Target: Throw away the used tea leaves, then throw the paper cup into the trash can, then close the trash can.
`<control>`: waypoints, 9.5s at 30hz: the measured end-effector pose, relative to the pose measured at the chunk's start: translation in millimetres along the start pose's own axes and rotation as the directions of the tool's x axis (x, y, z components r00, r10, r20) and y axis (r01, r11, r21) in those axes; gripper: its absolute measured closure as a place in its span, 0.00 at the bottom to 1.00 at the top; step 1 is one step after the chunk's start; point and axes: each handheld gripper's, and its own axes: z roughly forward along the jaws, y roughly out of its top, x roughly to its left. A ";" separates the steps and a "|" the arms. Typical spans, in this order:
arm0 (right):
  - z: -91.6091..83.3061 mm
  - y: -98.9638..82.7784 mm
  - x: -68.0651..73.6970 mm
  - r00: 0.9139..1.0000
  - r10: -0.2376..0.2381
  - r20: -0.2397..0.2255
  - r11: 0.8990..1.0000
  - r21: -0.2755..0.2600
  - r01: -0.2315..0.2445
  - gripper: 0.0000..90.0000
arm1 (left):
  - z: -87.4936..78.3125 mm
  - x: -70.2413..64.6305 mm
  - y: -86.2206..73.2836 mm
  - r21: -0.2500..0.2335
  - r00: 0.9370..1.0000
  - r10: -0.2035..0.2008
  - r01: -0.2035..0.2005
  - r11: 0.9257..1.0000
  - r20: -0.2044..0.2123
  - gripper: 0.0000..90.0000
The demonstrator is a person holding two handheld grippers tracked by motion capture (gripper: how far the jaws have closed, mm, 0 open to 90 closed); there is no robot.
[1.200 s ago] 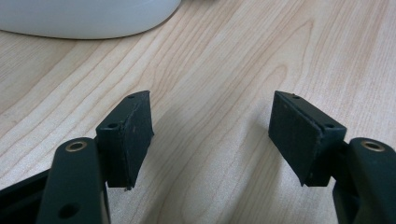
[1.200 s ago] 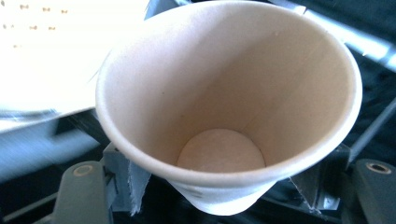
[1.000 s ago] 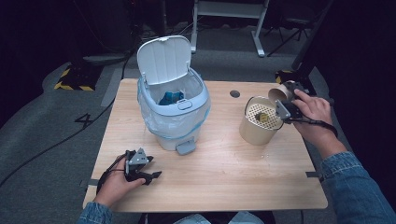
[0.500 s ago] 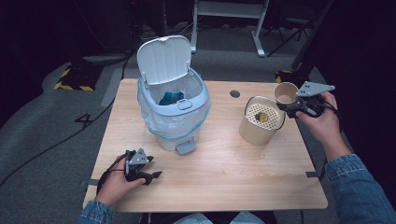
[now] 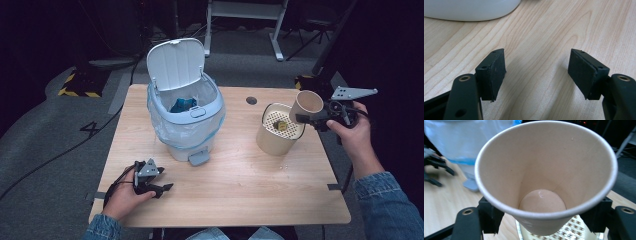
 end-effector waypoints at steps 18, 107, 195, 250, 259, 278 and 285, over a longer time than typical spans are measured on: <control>23.6 50.1 42.0 0.989 -0.080 -0.125 0.997 -0.021 0.078 0.33 | -0.1 0.4 0.1 0.001 1.000 -0.001 0.001 1.000 0.003 0.34; 165.1 168.9 126.3 0.967 -0.198 -0.161 0.980 -0.001 0.201 0.22 | 4.5 -1.1 4.7 0.000 1.000 -0.009 0.009 1.000 -0.016 0.34; -9.0 -55.3 59.0 0.999 -0.011 0.035 0.991 0.132 0.006 0.33 | -19.9 6.6 2.4 -0.007 0.995 -0.078 0.078 0.997 -0.062 0.38; 22.0 -217.7 52.6 0.991 0.066 0.116 0.970 0.224 -0.091 0.29 | -124.1 46.7 84.9 -0.342 0.999 -0.020 0.035 0.939 0.048 0.56; 21.9 -217.9 53.0 0.990 0.068 0.120 0.970 0.222 -0.094 0.29 | -151.9 66.8 116.1 -0.382 0.999 0.003 0.013 0.924 0.041 0.57; 21.7 -218.0 53.9 0.989 0.071 0.128 0.970 0.222 -0.098 0.29 | -173.6 117.2 163.9 -0.462 0.998 -0.055 0.032 0.886 -0.036 0.51; 21.6 -218.0 54.0 0.989 0.071 0.128 0.970 0.222 -0.098 0.29 | -166.2 129.7 183.3 -0.447 0.997 -0.071 0.044 0.893 -0.043 0.50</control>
